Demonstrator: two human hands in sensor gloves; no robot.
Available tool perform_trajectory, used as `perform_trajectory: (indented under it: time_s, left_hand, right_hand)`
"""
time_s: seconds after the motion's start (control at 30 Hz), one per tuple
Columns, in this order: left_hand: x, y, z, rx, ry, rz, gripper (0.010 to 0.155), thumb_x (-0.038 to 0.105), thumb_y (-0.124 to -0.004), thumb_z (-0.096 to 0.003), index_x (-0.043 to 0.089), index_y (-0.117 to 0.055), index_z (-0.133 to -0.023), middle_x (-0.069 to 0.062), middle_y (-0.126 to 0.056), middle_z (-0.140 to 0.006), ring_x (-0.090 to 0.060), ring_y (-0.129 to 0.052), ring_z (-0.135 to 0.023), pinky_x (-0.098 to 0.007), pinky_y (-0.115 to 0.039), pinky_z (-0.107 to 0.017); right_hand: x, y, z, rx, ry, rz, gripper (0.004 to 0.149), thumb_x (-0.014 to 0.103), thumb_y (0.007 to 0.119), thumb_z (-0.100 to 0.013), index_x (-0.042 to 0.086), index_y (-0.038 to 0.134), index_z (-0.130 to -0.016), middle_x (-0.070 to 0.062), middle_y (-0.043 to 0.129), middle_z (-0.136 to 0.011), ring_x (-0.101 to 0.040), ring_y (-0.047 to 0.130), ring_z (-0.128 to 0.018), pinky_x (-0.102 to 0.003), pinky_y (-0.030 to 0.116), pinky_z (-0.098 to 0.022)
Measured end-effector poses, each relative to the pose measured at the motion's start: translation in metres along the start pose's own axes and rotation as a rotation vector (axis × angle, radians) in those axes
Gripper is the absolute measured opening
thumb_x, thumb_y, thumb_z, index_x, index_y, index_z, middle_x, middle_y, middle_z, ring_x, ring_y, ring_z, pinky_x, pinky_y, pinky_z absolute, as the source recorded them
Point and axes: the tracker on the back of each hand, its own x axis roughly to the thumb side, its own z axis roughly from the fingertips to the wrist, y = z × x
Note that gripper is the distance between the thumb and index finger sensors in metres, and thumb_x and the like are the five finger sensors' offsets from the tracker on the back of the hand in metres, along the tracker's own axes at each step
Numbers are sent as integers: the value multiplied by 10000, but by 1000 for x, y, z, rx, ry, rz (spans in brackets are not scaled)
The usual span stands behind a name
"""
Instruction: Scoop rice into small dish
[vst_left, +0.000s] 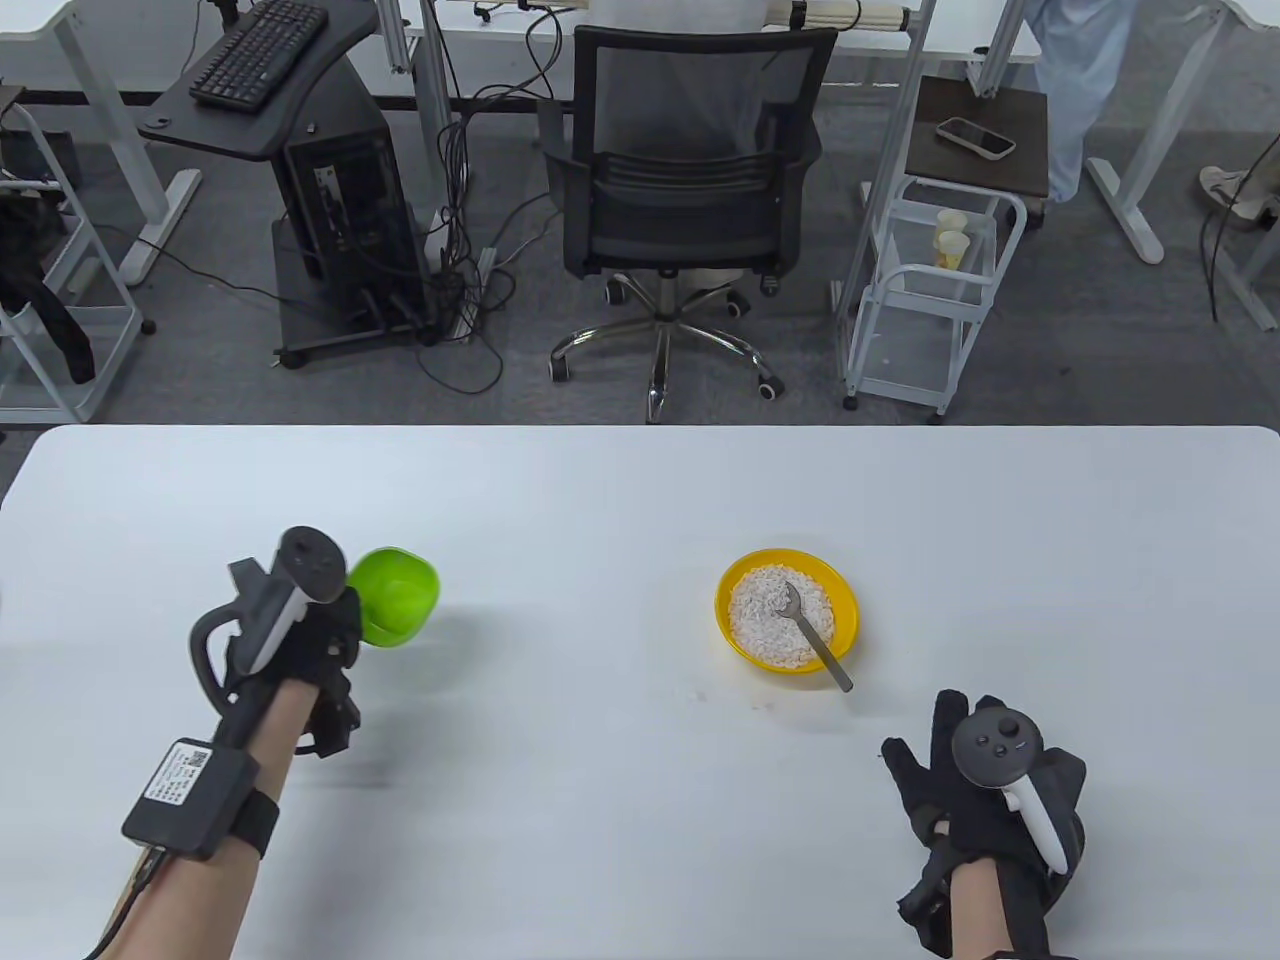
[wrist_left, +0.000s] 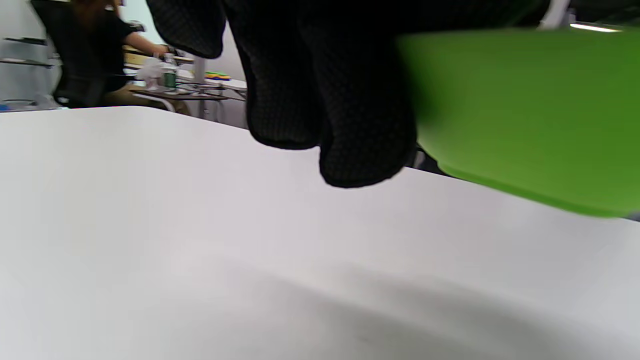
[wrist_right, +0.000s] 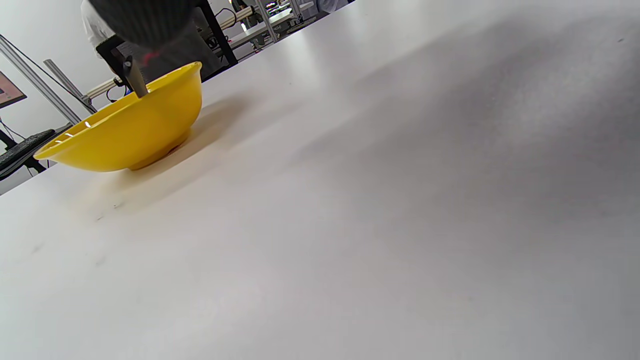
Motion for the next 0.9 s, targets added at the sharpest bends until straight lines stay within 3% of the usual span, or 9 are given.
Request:
perform_trajectory:
  time_s: [0.23, 0.43, 0.63, 0.9]
  left_hand:
    - [110, -33, 33, -74, -201, -100, 448, 410, -775, -505, 251, -791, -924, 127, -1099, -564, -93, -999, -741, -513, -608, -788]
    - [167, -60, 55, -117, -298, -141, 448, 405, -772, -506, 249, -789, -926, 124, -1100, -568, -99, -1002, -742, -521, -608, -785]
    - [202, -83, 65, -154, -320, -172, 450, 400, -767, -507, 249, -784, -931, 122, -1102, -585, -105, -1003, -750, -525, -601, -787]
    - [212, -99, 68, -163, -304, -198, 453, 402, -765, -507, 253, -780, -935, 122, -1110, -596, -107, -1008, -755, -530, -594, -787]
  right_hand:
    - [2, 2, 1, 7, -16, 11, 779, 544, 582, -582, 202, 151, -1134, -181, -12, -1161, -517, -71, -963, -774, 66, -598]
    - [6, 5, 1, 26, -35, 21, 780, 544, 582, -584, 200, 149, -1134, -186, -9, -1161, -521, -69, -961, -775, 69, -596]
    - [9, 7, 2, 35, -51, 33, 777, 541, 582, -586, 195, 154, -1134, -193, -8, -1159, -529, -63, -959, -778, 74, -594]
    - [11, 5, 5, 21, -82, 18, 777, 539, 584, -587, 193, 155, -1135, -192, -14, -1156, -539, -56, -959, -780, 80, -594]
